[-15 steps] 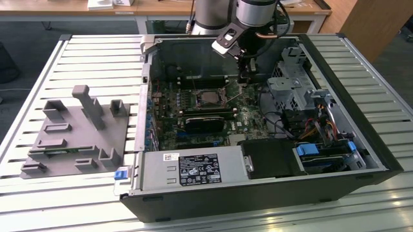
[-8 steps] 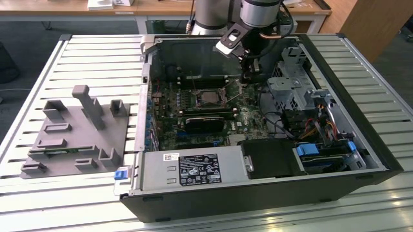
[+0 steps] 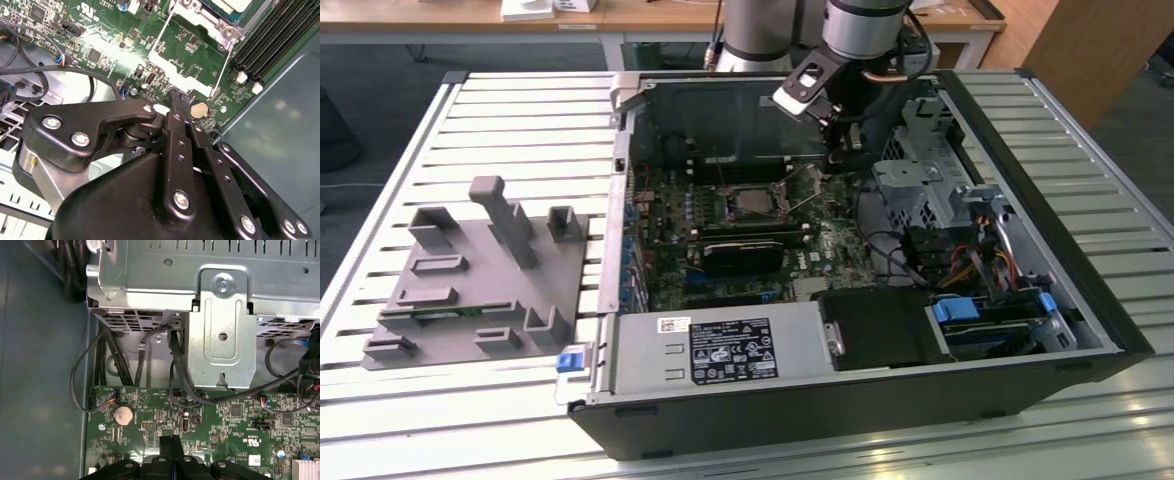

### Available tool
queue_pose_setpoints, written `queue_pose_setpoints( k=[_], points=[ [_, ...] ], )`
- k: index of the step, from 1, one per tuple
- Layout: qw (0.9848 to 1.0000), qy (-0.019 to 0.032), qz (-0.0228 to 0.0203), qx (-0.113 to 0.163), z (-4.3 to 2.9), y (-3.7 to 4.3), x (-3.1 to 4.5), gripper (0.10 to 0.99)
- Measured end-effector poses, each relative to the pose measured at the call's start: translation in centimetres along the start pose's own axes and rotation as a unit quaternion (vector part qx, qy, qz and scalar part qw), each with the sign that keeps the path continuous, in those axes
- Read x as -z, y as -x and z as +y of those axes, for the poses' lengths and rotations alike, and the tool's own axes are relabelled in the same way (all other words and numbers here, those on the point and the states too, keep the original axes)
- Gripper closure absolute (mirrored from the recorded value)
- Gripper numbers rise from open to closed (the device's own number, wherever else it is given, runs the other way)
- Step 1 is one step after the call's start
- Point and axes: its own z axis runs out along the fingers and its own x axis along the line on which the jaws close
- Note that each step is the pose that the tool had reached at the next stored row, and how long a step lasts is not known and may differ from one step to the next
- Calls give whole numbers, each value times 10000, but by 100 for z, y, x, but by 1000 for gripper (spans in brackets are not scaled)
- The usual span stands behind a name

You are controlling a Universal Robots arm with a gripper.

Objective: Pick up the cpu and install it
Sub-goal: 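Close the cpu cover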

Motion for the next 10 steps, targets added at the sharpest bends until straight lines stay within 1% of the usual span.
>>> queue_pose_setpoints(
  k=[7, 10],
  points=[
    [10000, -7, -1, 0, 29, -10, -68, 980],
    [10000, -21, 0, 0, 31, -13, -97, 980]
  ],
)
